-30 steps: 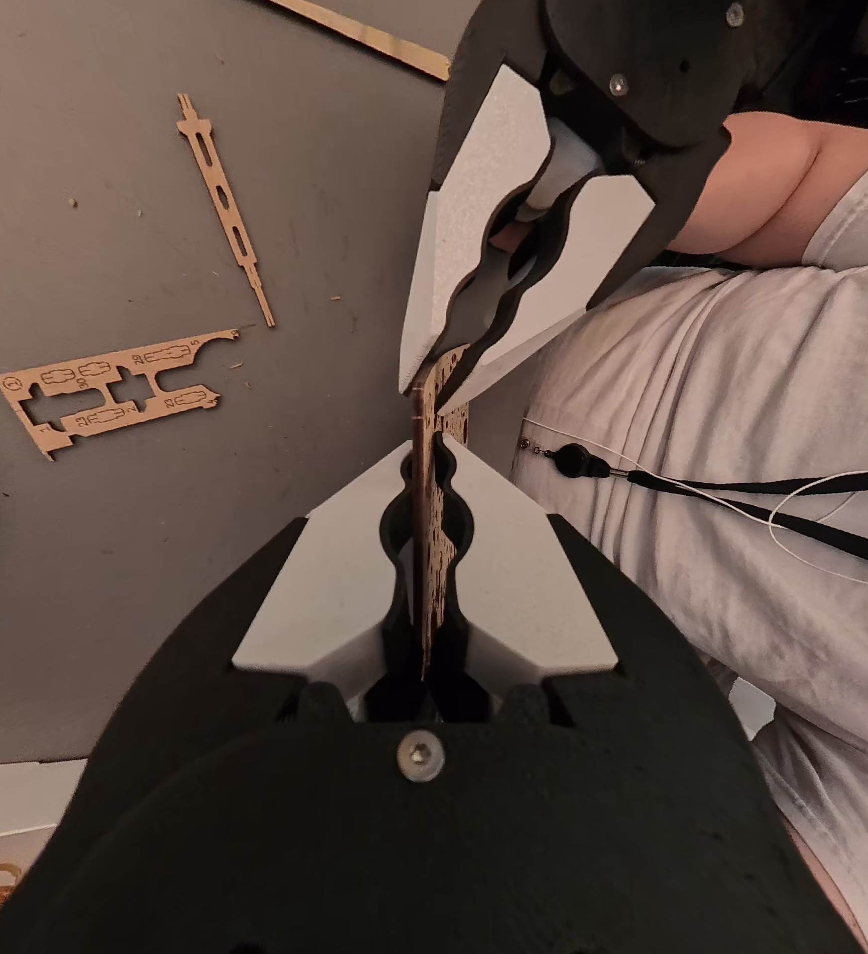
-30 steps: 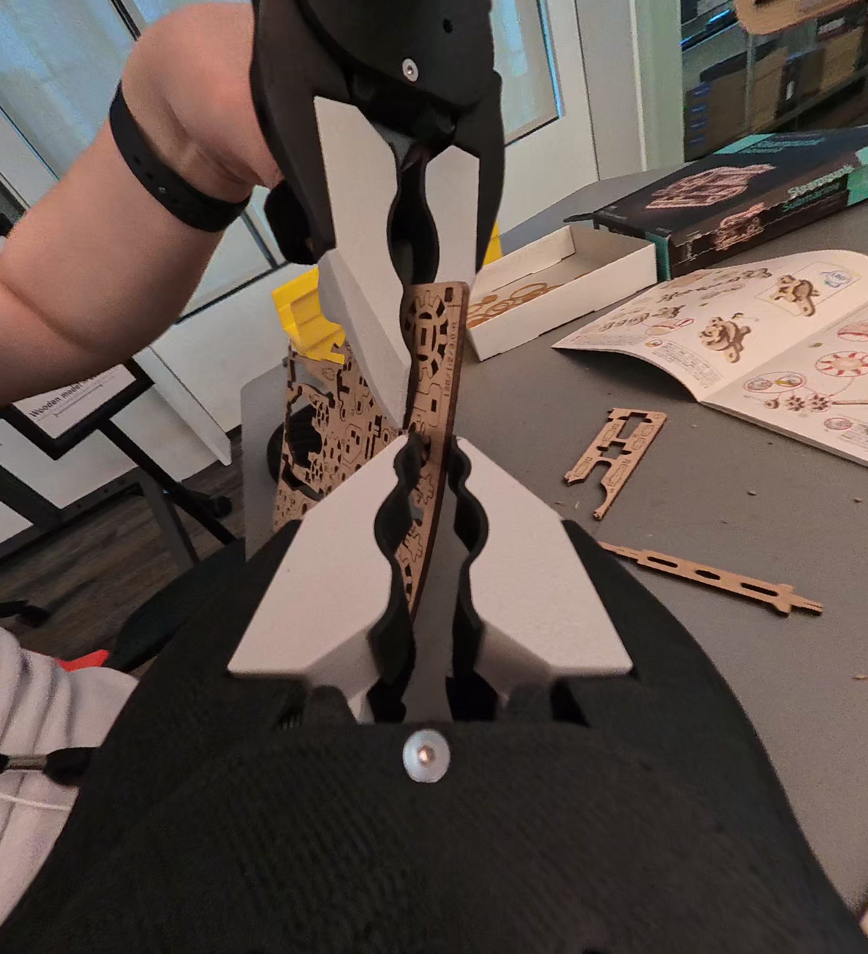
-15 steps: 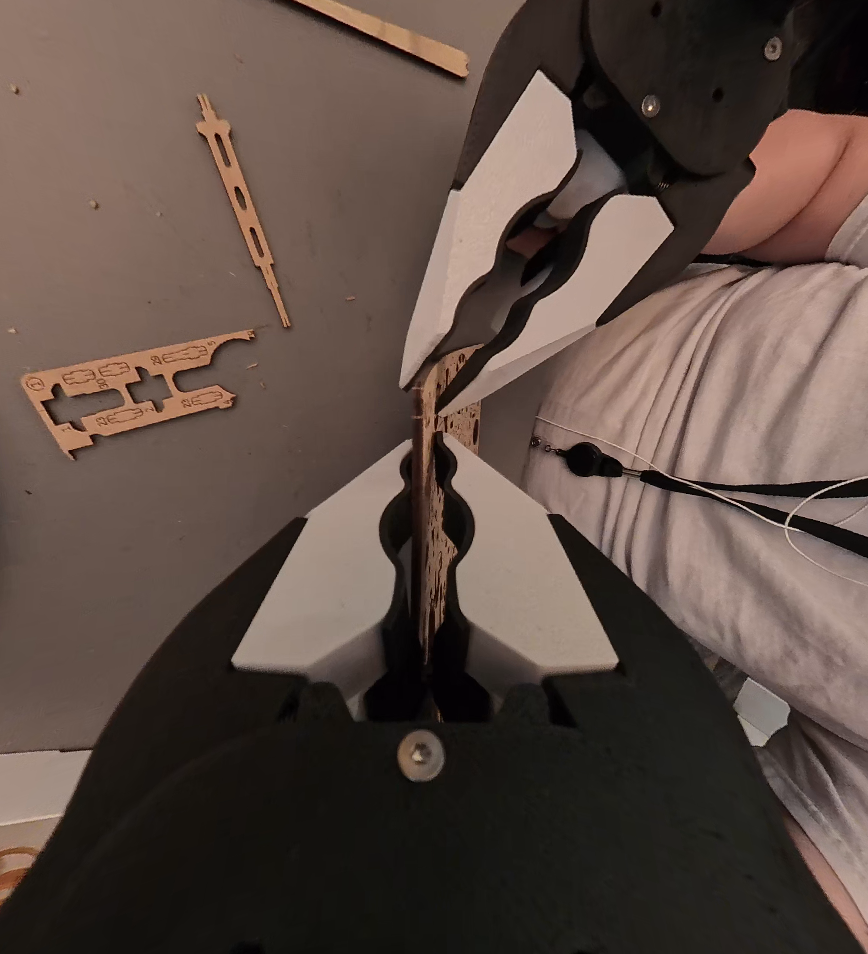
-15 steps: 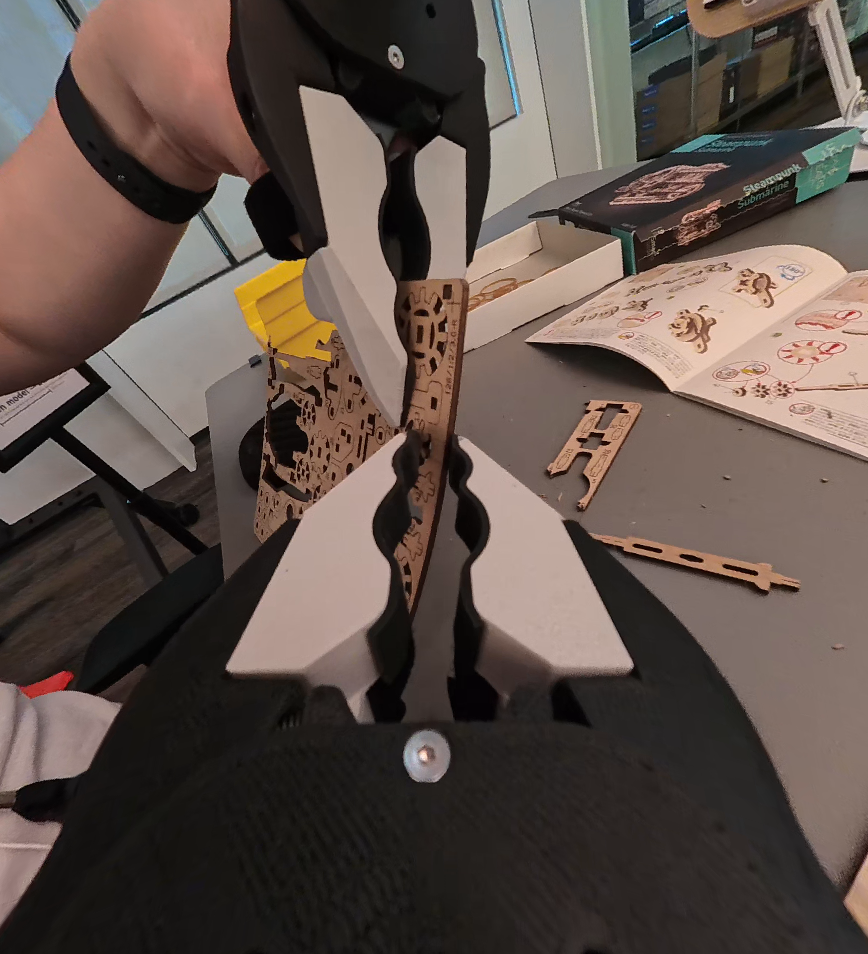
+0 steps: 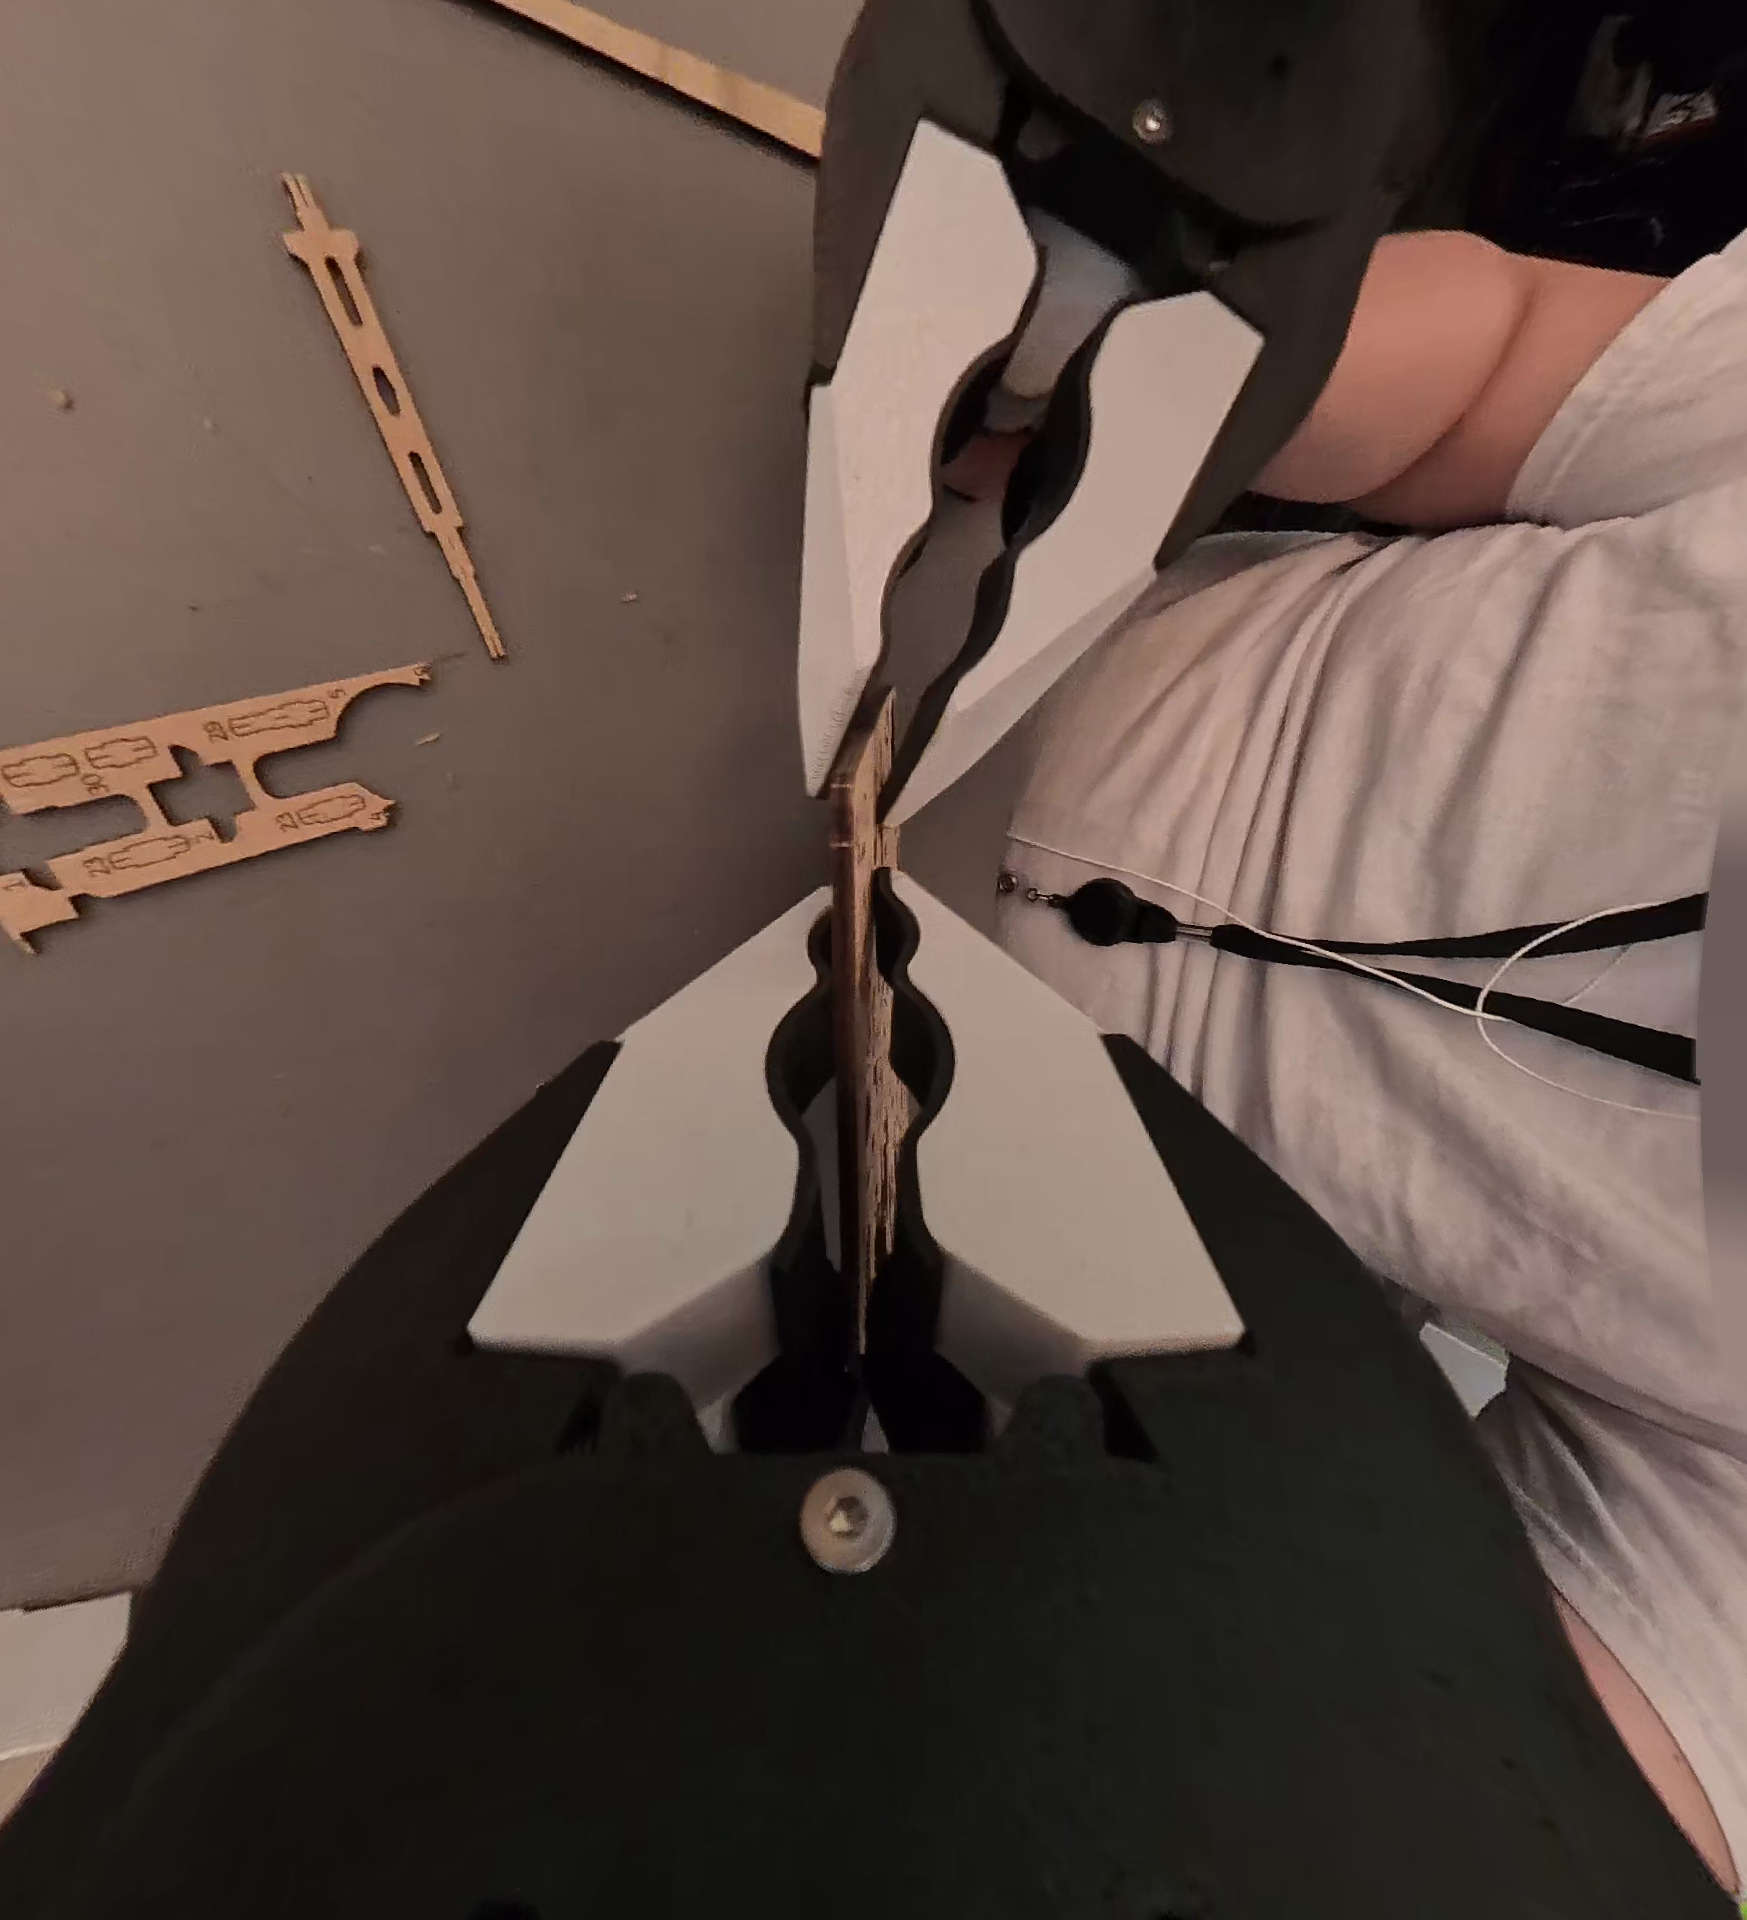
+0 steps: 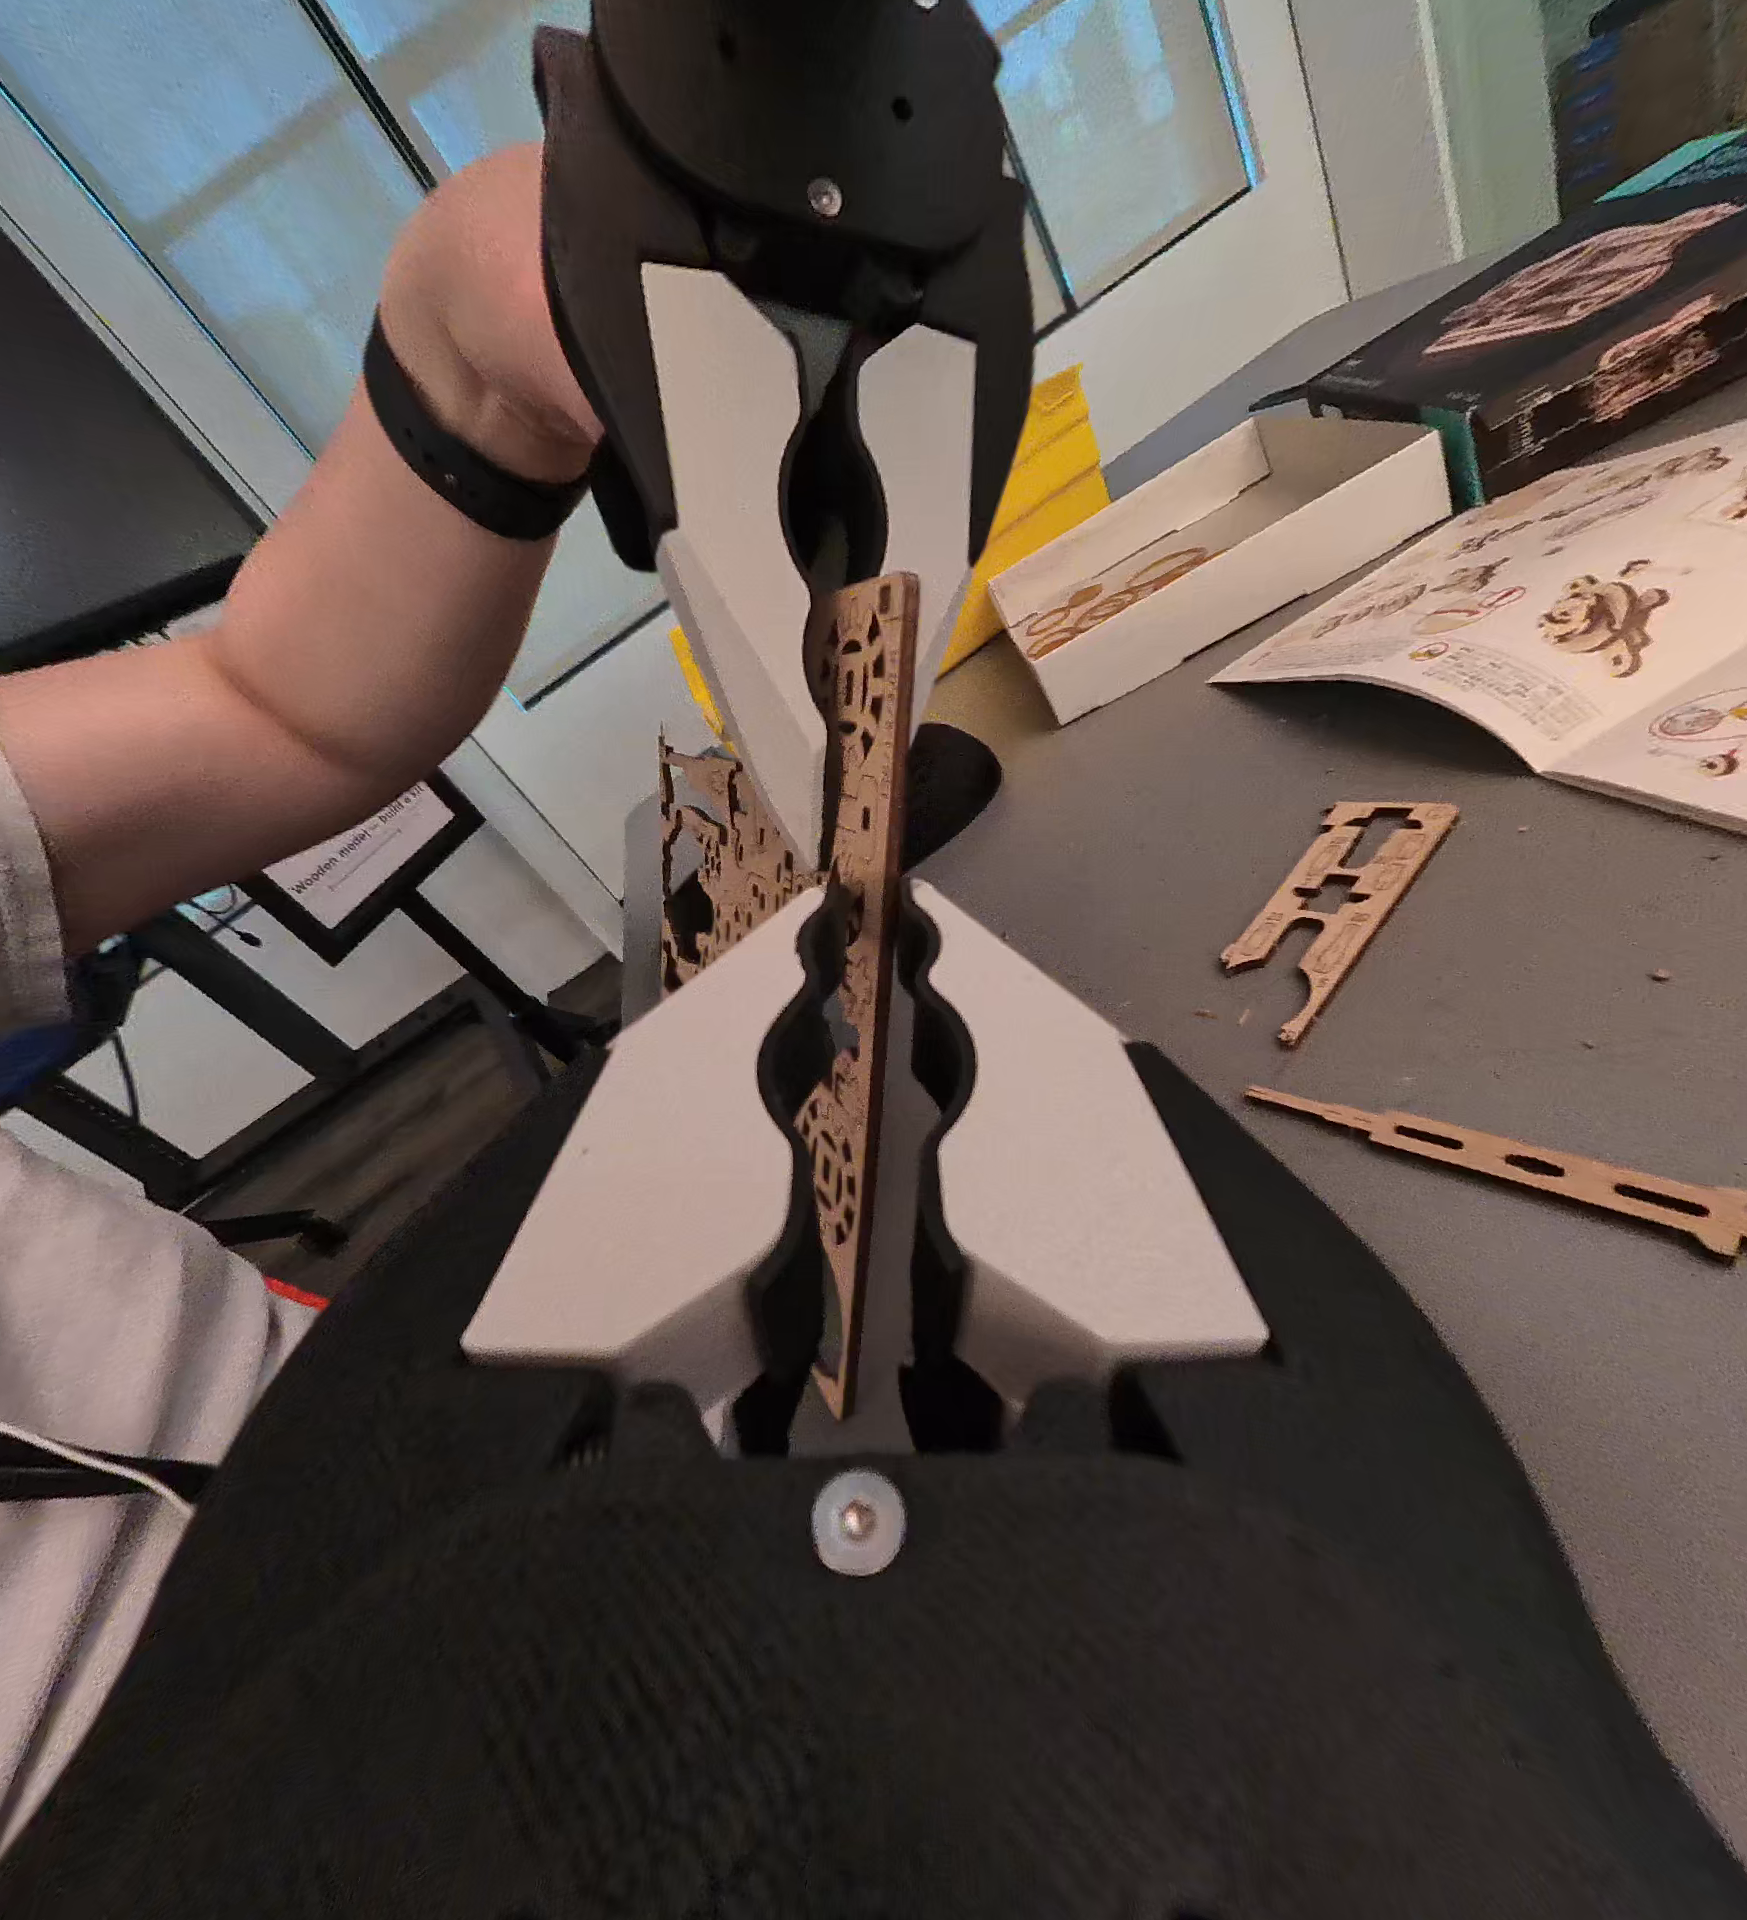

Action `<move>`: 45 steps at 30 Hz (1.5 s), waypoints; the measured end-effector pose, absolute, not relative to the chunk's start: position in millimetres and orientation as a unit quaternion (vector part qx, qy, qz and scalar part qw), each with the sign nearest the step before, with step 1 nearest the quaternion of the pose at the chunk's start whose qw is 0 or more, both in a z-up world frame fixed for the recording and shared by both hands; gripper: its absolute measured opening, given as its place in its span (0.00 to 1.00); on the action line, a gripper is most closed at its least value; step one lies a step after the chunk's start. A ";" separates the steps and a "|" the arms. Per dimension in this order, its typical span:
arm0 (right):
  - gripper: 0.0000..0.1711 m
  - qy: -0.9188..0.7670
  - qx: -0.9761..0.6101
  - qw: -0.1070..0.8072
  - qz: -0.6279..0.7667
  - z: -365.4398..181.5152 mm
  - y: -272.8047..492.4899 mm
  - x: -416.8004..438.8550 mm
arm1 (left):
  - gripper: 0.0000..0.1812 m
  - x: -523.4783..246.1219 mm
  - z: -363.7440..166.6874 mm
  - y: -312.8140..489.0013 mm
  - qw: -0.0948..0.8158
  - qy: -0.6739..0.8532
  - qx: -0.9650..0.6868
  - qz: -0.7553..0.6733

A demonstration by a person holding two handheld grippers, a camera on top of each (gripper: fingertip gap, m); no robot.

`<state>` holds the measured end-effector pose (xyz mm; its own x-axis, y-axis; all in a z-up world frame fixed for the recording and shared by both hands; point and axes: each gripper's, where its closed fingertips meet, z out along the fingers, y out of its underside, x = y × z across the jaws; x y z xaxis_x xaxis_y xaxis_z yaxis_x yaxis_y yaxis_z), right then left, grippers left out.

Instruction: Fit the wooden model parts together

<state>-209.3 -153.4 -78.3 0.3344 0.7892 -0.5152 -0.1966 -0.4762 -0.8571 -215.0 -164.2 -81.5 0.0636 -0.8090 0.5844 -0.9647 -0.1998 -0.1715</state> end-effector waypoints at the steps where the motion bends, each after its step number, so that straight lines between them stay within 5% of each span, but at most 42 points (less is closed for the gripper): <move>1: 0.04 -0.217 -0.675 0.465 0.530 -79.6 -152.0 -206.8 | 0.01 -215.9 -82.7 -163.2 0.131 -0.620 0.718 0.287; 6: 0.01 -0.205 -0.655 0.496 0.531 -68.4 -151.7 -186.1 | 0.01 -221.9 -84.3 -156.9 0.128 -0.614 0.729 0.275; 11: 0.11 -0.229 -0.679 0.487 0.499 -71.6 -149.4 -197.9 | 0.01 -220.3 -82.8 -158.6 0.125 -0.623 0.723 0.270; 45: 0.04 -0.245 -0.695 0.449 0.505 -83.8 -150.8 -213.7 | 0.01 -221.8 -84.1 -161.5 0.125 -0.618 0.730 0.263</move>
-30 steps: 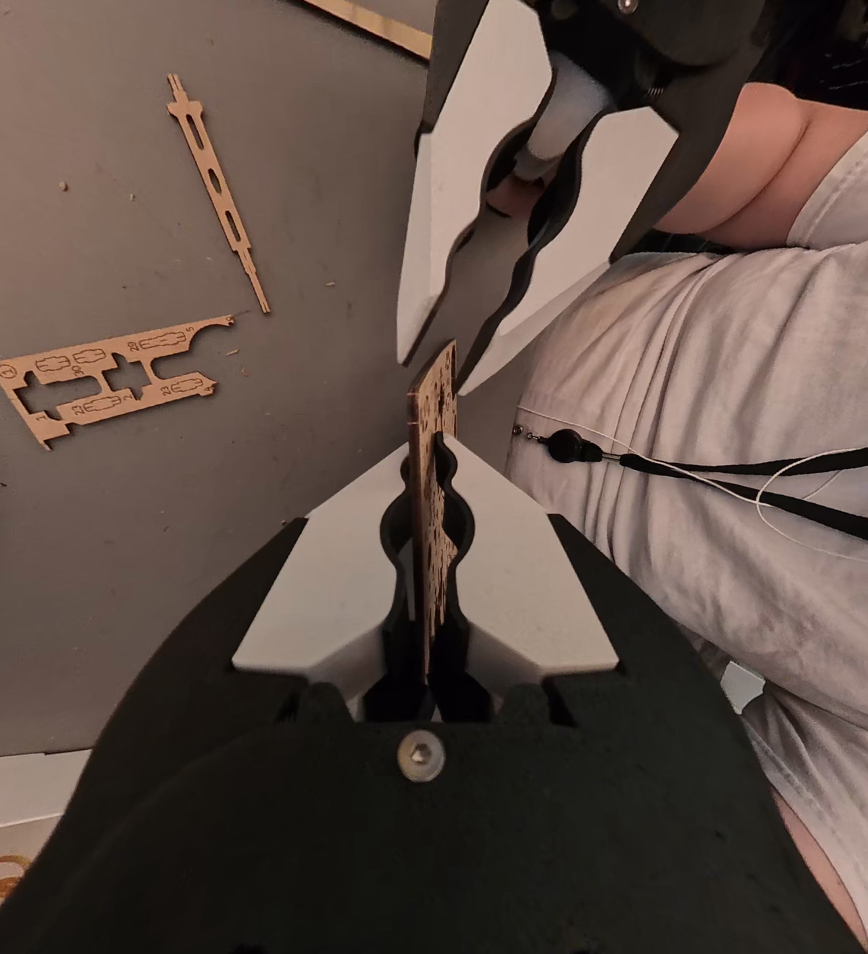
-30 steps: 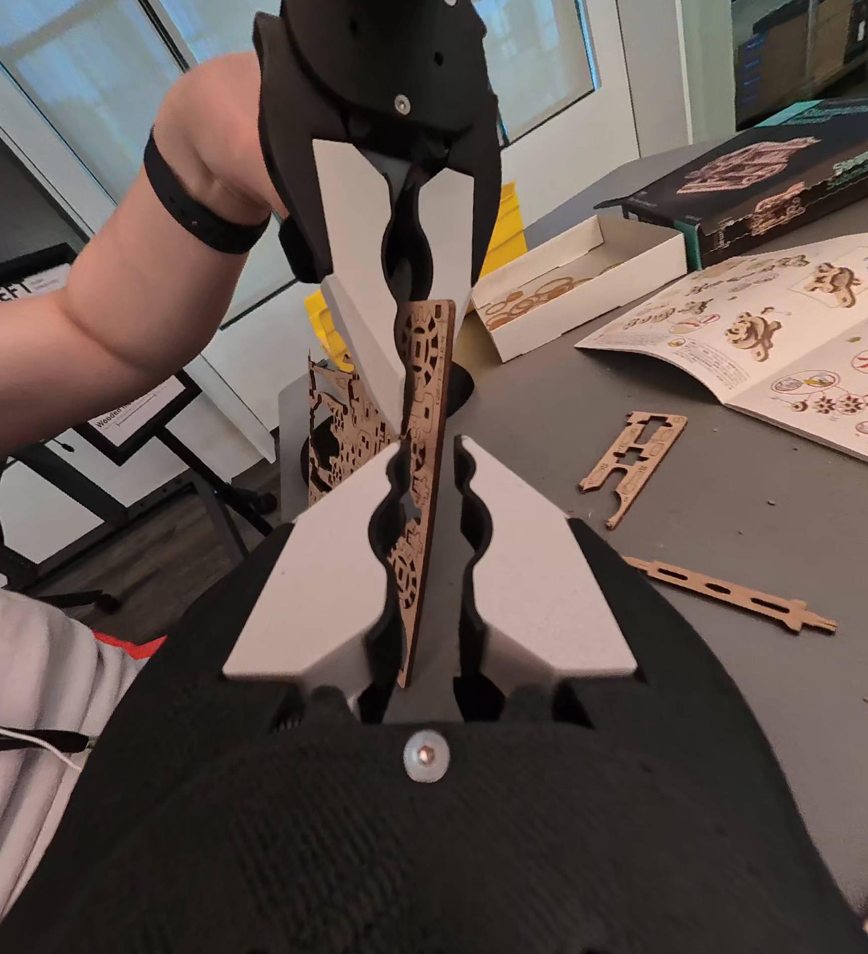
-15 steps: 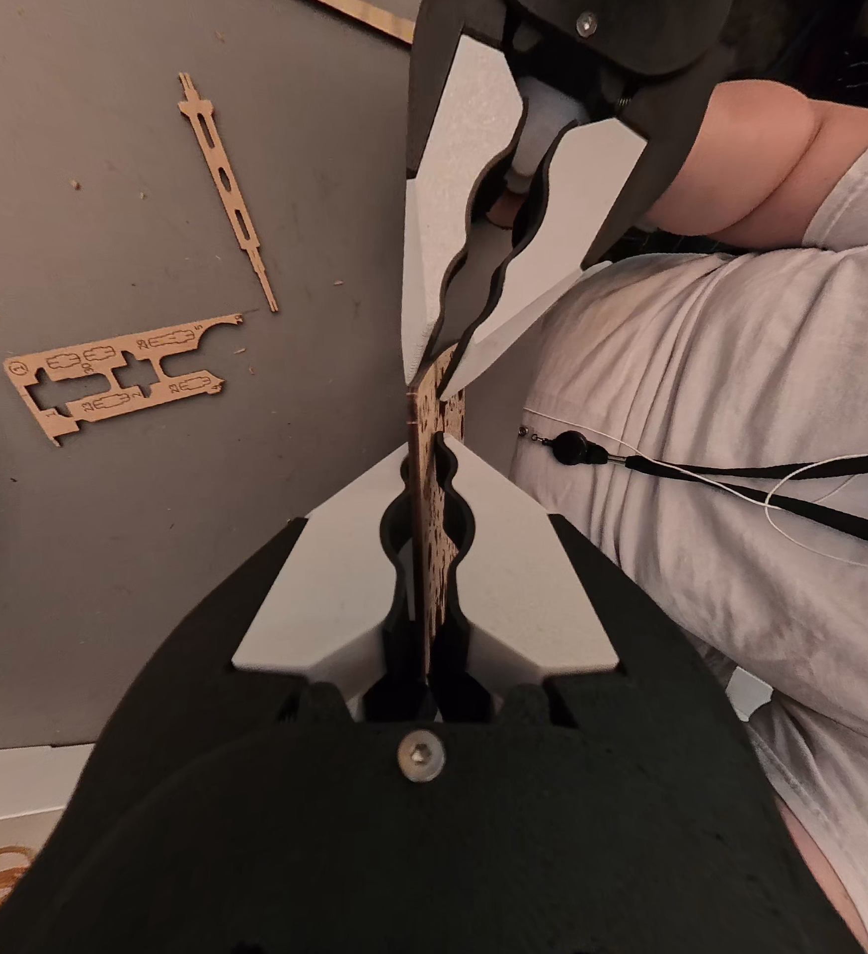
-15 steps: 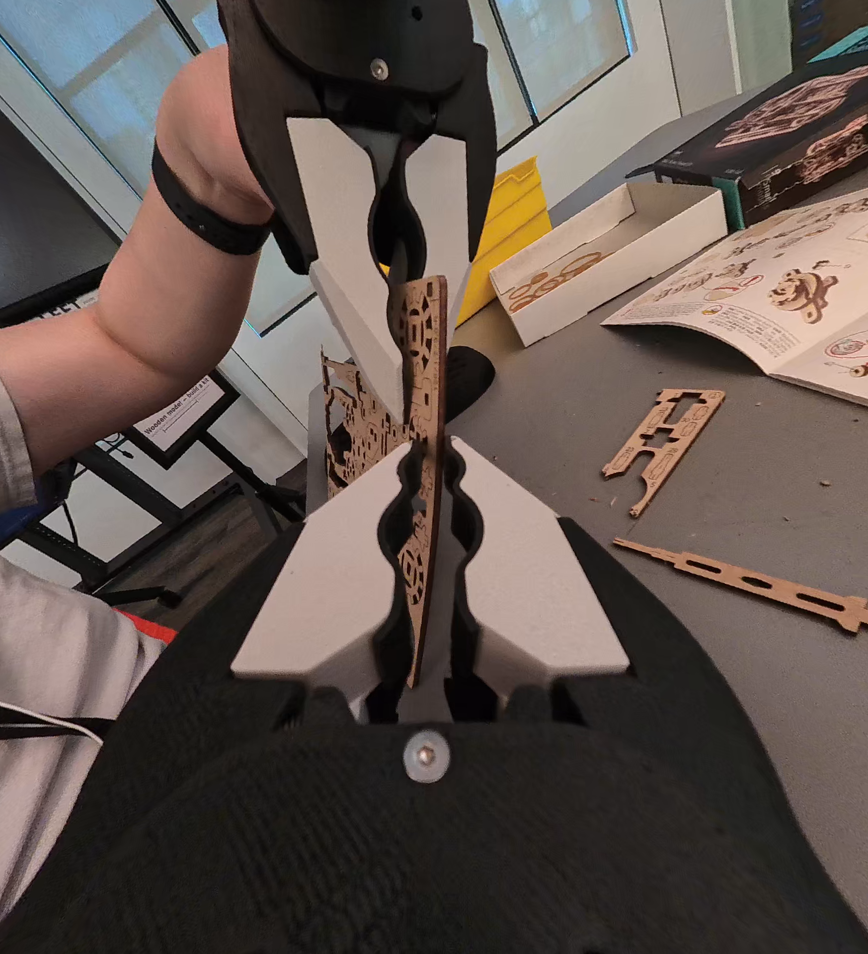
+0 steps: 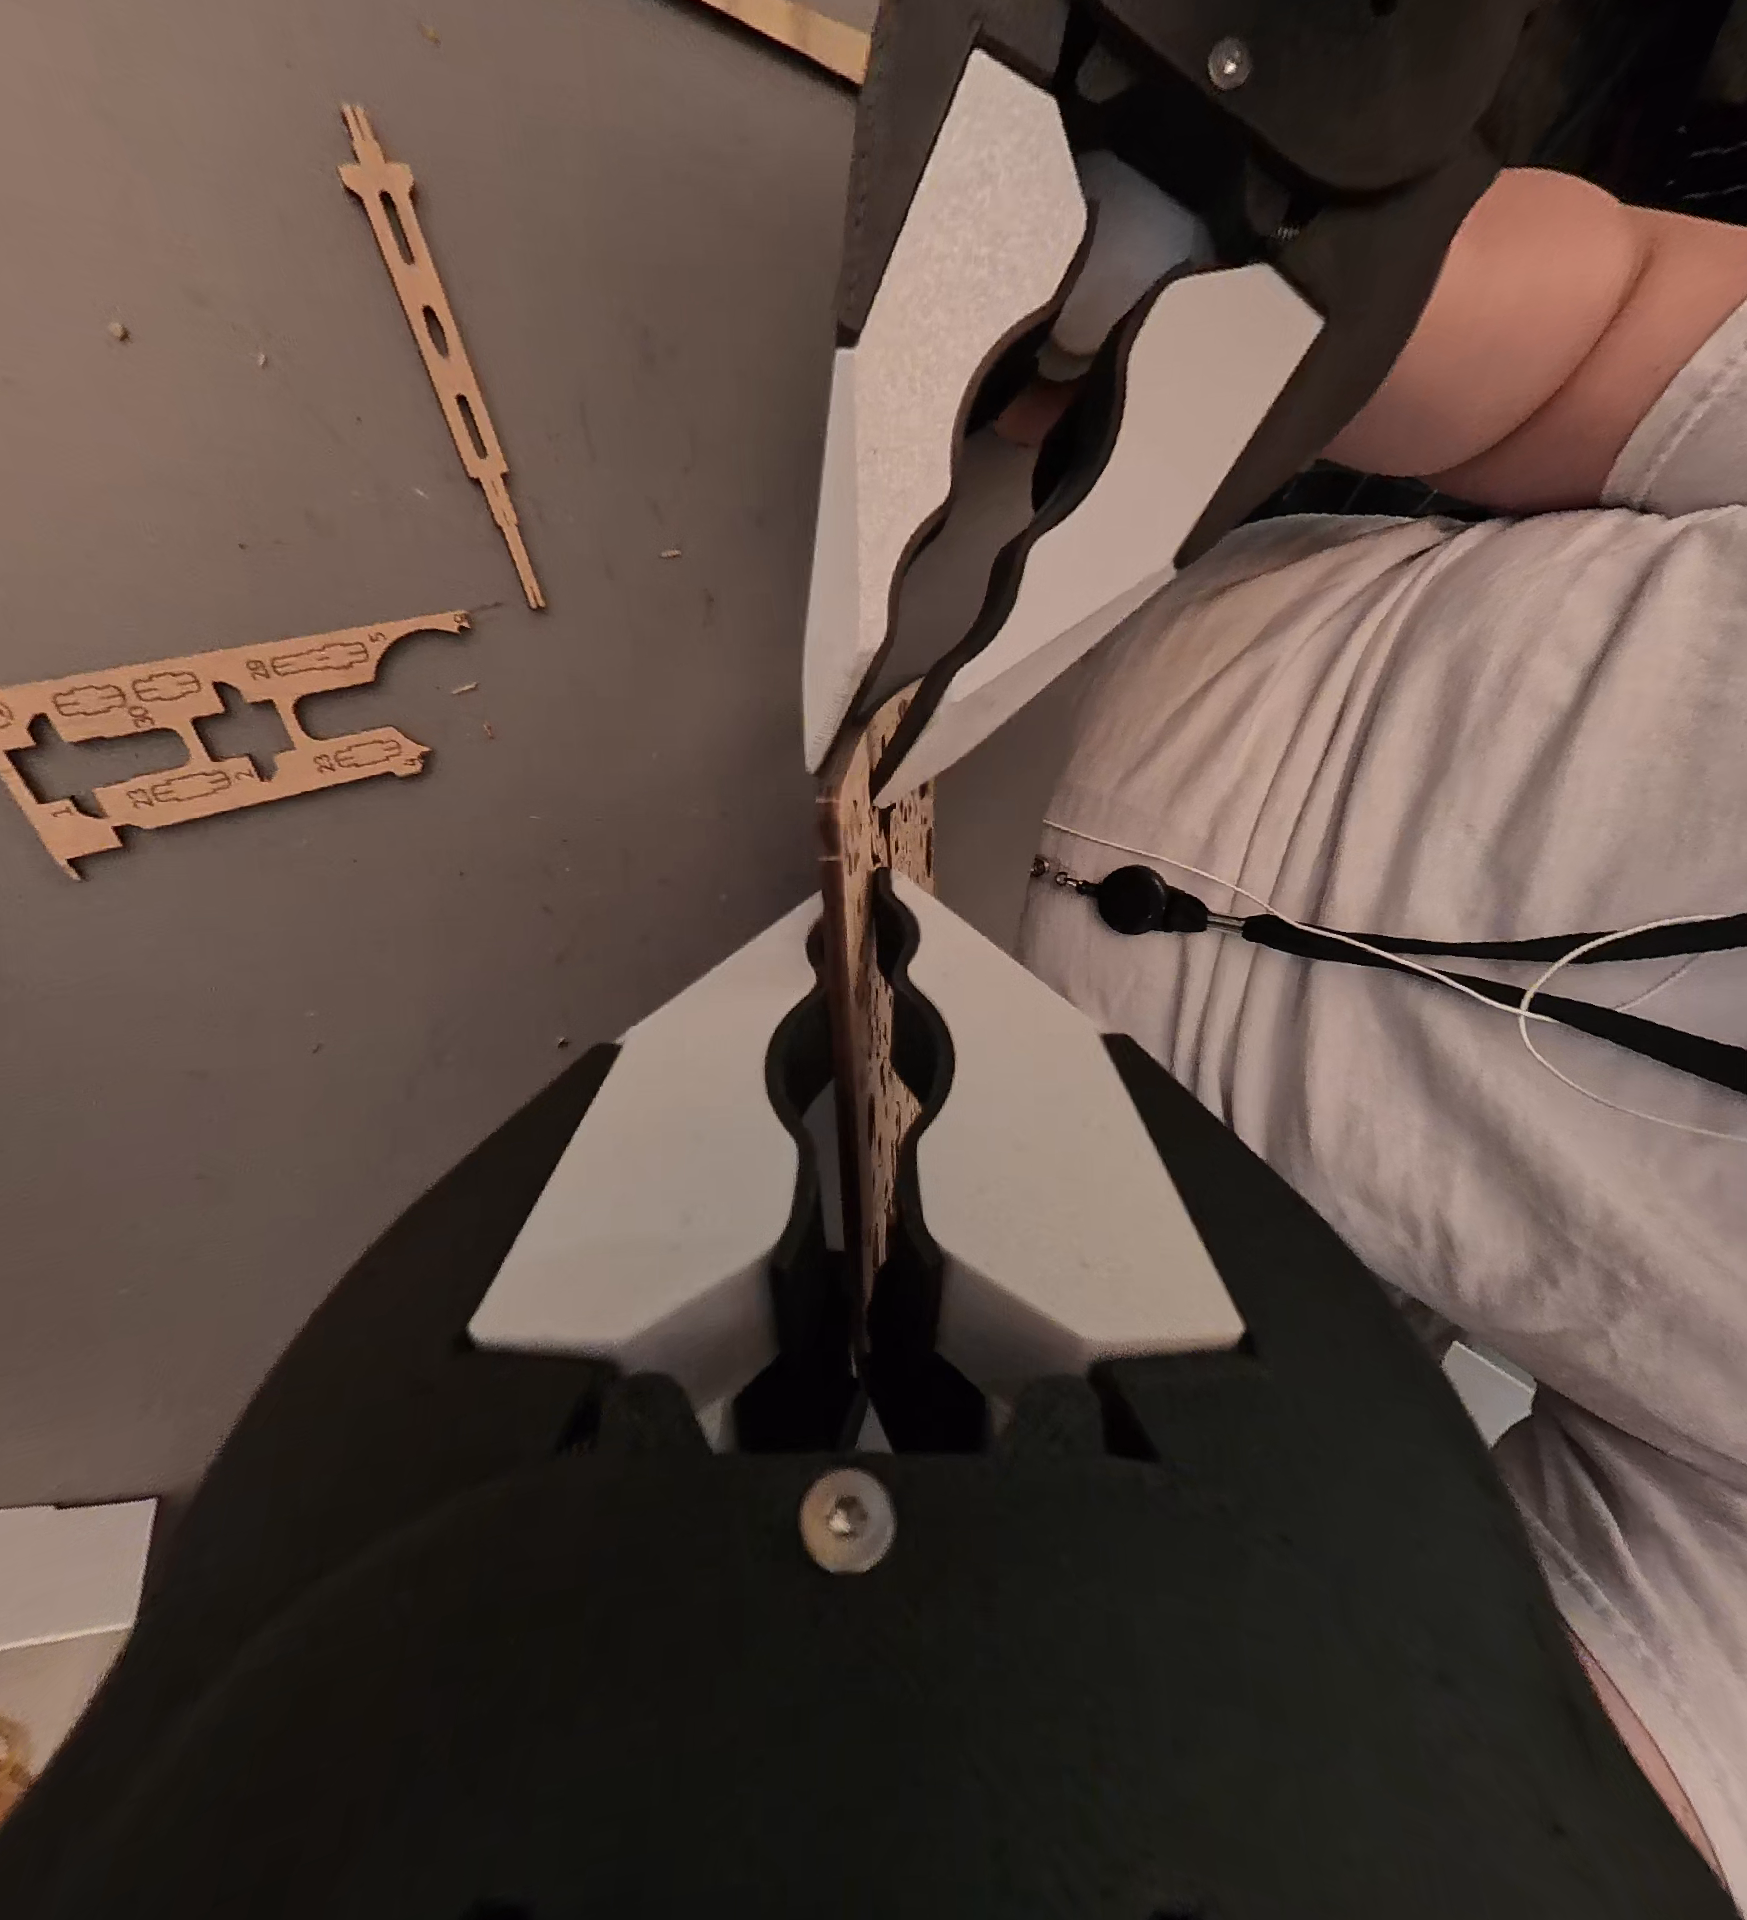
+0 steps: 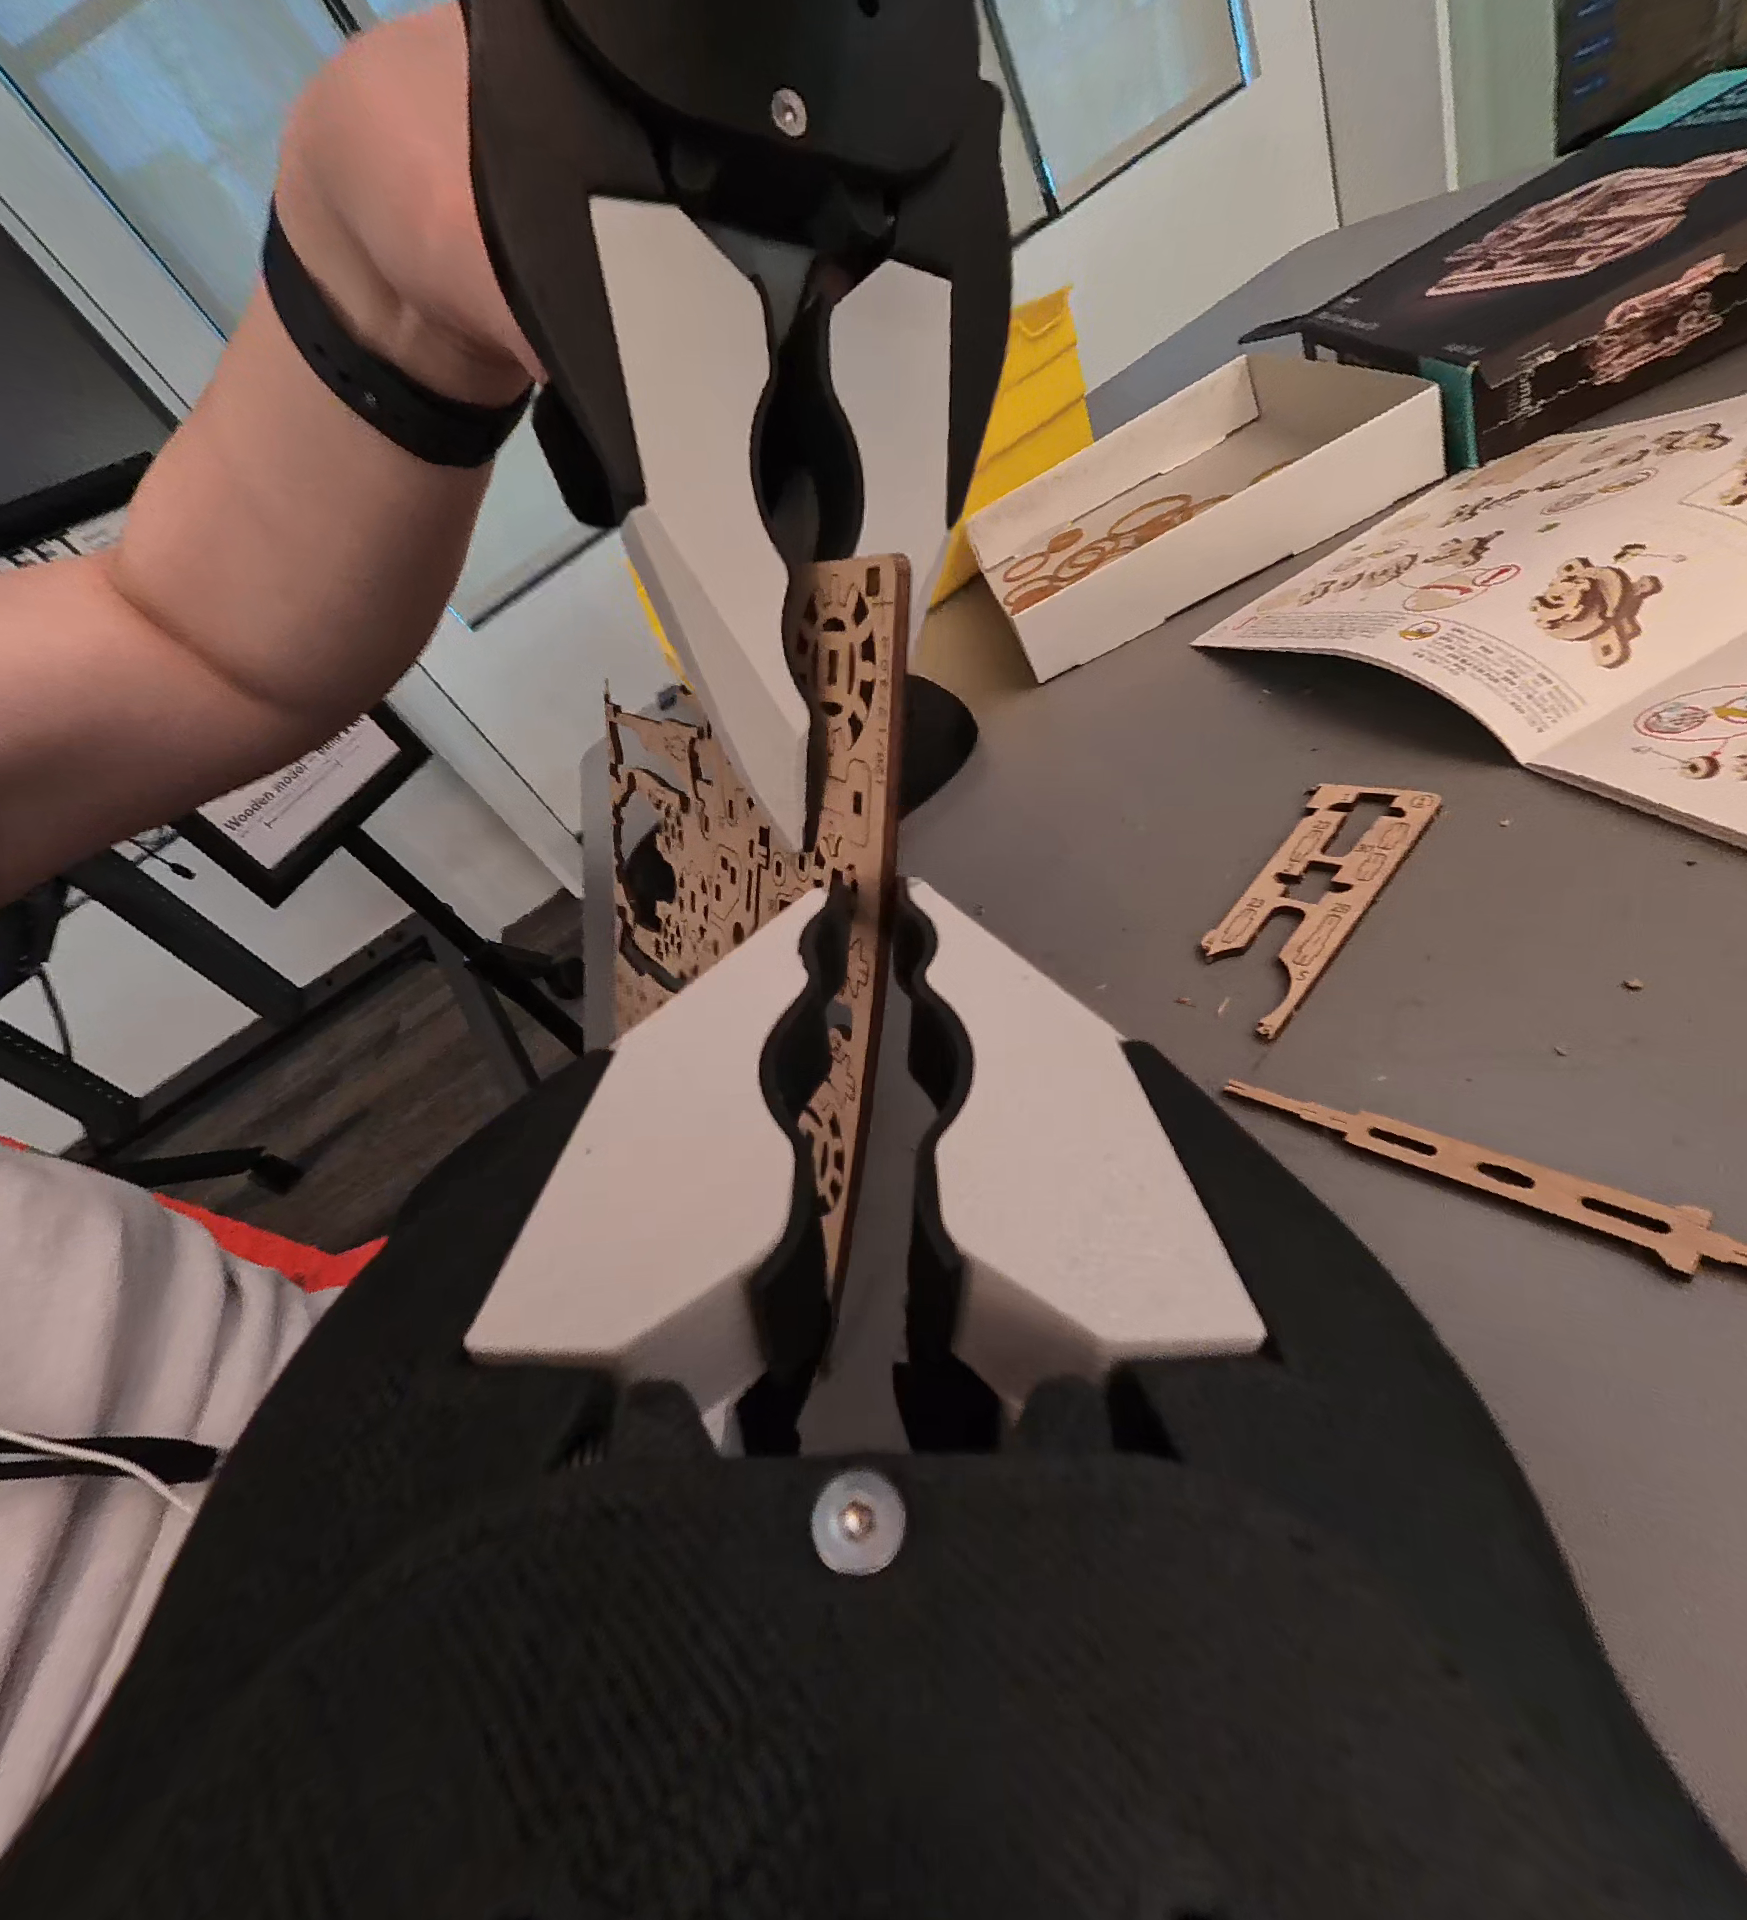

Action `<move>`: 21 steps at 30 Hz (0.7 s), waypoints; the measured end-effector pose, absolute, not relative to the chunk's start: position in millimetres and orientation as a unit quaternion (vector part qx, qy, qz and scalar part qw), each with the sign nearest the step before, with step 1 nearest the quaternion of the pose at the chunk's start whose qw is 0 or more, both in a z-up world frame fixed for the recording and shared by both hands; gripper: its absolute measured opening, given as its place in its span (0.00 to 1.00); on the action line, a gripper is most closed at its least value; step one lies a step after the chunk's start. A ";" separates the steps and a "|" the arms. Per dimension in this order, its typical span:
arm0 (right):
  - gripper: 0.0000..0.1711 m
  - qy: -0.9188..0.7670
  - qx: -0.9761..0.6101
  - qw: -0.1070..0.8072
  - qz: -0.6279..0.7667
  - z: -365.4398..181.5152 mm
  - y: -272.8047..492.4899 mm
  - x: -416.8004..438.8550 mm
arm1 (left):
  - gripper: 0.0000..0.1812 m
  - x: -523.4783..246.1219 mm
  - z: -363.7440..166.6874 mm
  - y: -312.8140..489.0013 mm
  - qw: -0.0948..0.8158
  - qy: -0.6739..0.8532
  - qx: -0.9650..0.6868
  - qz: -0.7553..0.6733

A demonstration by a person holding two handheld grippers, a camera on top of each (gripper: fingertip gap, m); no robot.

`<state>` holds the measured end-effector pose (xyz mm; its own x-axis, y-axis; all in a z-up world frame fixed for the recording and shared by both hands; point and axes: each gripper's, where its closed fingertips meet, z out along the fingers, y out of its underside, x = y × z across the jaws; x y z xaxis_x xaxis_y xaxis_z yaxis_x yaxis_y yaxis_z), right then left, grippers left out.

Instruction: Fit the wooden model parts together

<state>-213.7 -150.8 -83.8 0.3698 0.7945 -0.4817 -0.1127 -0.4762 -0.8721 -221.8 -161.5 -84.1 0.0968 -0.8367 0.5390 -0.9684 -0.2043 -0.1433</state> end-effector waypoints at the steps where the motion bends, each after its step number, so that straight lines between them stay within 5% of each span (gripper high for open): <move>1: 0.04 -0.240 -0.688 0.447 0.518 -82.6 -151.8 -213.6 | 0.01 -221.8 -83.3 -162.4 0.128 -0.617 0.729 0.267; 21: 0.04 -0.211 -0.670 0.389 0.597 -81.6 -157.4 -219.5 | 0.01 -221.6 -85.8 -167.4 0.145 -0.616 0.722 0.279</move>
